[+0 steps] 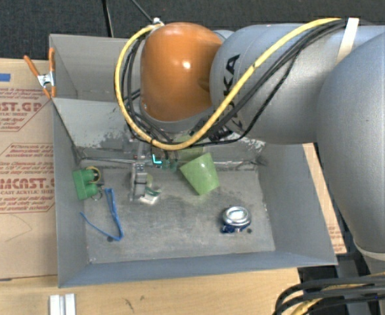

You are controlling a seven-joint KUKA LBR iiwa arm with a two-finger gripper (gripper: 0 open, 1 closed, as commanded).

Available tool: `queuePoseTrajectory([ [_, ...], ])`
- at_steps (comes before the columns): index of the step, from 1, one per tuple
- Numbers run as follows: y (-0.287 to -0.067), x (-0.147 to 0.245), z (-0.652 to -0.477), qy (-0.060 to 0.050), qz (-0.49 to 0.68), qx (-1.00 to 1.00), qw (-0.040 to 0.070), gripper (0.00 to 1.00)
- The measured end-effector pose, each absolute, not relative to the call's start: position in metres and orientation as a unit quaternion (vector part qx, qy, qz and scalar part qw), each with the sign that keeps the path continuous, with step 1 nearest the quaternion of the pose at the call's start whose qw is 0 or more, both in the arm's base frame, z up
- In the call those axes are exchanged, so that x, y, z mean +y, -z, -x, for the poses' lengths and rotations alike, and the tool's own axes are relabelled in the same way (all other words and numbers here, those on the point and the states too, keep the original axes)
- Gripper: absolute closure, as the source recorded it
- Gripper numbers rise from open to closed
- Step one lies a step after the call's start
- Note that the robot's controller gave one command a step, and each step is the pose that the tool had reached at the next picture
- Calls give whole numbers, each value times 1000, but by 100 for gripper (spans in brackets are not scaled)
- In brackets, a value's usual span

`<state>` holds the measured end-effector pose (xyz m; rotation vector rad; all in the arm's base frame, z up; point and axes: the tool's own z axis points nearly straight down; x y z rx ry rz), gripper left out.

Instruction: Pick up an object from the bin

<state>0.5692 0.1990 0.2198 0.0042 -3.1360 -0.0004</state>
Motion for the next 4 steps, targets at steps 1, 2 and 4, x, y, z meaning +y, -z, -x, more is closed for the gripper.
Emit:
queuePoseTrajectory([
  [1, -66, 200, -541, 0, -161, -987, 3, 0],
  [2, -72, 242, -483, 0, -334, -942, -6, 0],
  [4, -74, 234, -488, -1, -538, -843, -8, 0],
])
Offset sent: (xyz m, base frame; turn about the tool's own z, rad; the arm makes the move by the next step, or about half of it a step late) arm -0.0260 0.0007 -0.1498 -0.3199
